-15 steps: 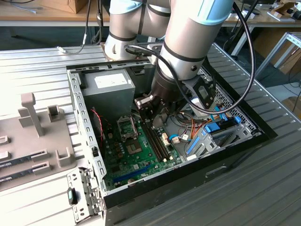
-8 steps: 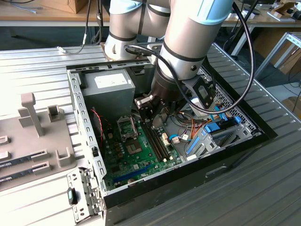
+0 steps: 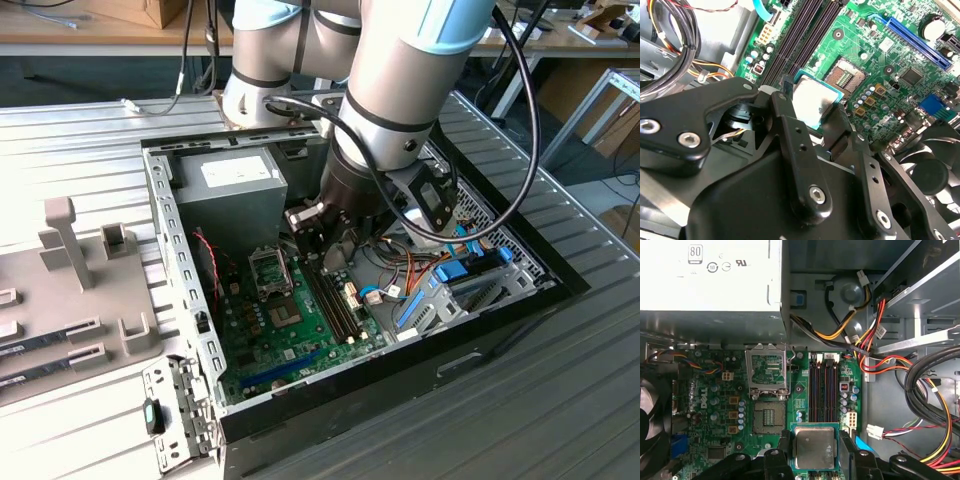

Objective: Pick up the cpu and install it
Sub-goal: 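Place the cpu into insertion slot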

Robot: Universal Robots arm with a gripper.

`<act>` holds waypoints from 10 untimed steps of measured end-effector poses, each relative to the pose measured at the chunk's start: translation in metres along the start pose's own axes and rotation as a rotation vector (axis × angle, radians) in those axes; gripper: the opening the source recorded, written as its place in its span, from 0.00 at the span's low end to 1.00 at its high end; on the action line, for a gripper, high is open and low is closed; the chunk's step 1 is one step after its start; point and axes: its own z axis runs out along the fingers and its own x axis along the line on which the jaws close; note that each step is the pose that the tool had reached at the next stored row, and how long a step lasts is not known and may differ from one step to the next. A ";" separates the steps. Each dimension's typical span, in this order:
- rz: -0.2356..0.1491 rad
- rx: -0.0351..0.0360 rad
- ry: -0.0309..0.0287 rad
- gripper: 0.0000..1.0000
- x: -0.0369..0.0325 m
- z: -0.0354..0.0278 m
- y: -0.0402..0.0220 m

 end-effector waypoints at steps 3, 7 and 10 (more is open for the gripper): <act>0.000 0.0001 0.0001 0.47 0.0004 0.0009 0.0000; 0.000 0.0001 0.0001 0.47 0.0006 0.0023 -0.0001; 0.000 0.0002 0.0001 0.47 0.0006 0.0032 -0.0002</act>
